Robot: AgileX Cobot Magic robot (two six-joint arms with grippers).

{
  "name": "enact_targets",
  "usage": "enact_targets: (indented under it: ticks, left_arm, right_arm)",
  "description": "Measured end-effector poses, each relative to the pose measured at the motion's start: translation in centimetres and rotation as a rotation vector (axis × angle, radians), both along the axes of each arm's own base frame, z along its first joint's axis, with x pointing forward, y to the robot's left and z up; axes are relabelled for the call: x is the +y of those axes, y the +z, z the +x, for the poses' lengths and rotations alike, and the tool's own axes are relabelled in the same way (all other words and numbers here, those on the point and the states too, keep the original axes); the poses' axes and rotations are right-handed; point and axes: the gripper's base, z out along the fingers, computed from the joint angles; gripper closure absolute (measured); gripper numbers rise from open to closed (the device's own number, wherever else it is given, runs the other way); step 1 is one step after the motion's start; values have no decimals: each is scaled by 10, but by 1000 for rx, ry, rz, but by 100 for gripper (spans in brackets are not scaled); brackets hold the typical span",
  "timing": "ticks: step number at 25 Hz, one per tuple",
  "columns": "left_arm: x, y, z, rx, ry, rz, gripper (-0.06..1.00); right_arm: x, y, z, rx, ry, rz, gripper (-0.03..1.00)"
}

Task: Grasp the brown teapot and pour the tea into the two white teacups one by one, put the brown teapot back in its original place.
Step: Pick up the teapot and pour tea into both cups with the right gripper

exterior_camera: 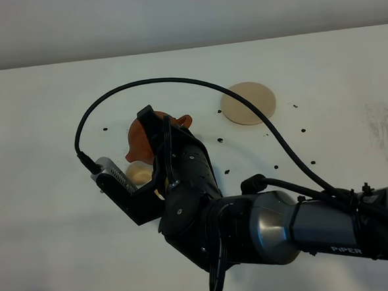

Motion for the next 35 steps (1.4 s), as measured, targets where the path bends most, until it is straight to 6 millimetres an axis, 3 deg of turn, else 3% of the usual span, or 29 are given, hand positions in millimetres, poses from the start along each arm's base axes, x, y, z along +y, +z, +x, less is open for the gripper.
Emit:
enact_targets:
  ticks: [35]
  left_arm:
    - [0,0,0,0,0,0,72]
  right_arm:
    - [-6,4,11,-49,24,-59,87]
